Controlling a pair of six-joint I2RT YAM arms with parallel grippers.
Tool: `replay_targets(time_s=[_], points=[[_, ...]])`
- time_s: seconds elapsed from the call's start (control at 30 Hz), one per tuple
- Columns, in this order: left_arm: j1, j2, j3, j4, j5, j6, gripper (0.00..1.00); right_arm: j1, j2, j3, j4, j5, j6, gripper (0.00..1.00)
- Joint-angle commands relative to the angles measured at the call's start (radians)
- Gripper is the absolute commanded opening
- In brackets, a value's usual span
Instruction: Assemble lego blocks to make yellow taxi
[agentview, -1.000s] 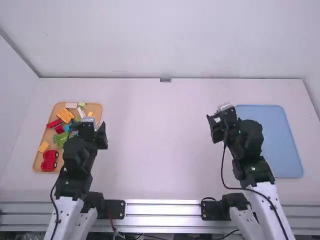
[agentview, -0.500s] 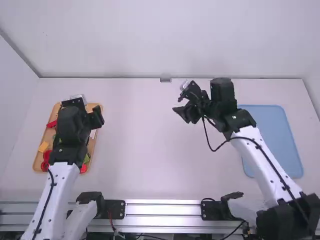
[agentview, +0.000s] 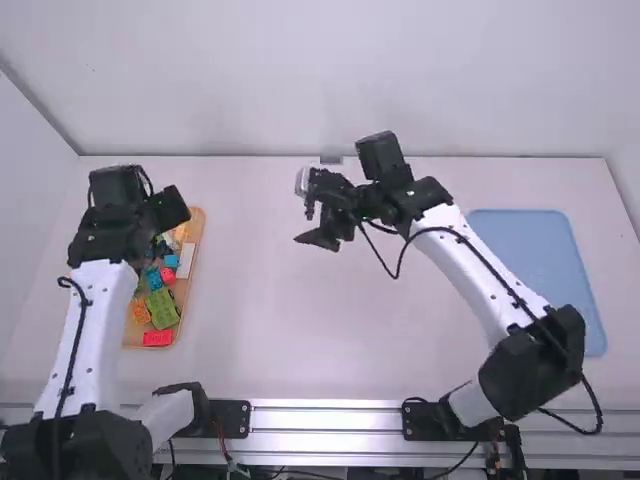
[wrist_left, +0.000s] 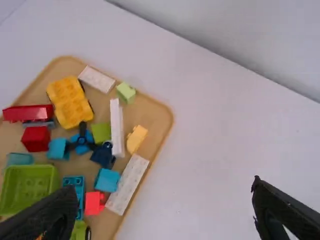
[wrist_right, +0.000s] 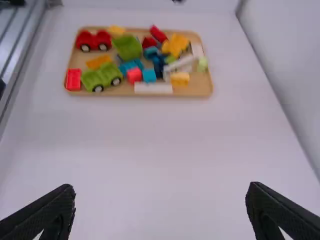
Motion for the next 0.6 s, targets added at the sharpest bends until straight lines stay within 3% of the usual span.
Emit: replay_targets(time_s=[0.0,0.13,0.23,0.3,0.37,0.57], points=[[0.009,0.022,0.05,-0.034,-0.012,0.034,0.94,0.003,0.065,-0.012,0.072,-0.09,0.037,0.94],[0.021,0.054,0.086,-0.09,-0.124,0.058,0.97,-0.004,0.115,0.019,0.163,-0.116,0.156,0.97],[0.062,0.068,0.104,-0.162,-0.302,-0.192,0.98,0.005,0.139,0.04,0.171,-0.132,0.15,0.98],[0.097,0.07,0.109,-0.198,-0.329,-0.287,0.99,0.006,0.145,0.045,0.167,-0.135,0.134,0.99],[0.168,0.073,0.111,-0.235,-0.284,-0.318,0.99,0.007,0.148,0.047,0.168,-0.127,0.127,0.98],[0.33,0.084,0.111,-0.256,0.02,-0.116,0.99,0.005,0.148,0.047,0.201,-0.114,0.127,0.99]])
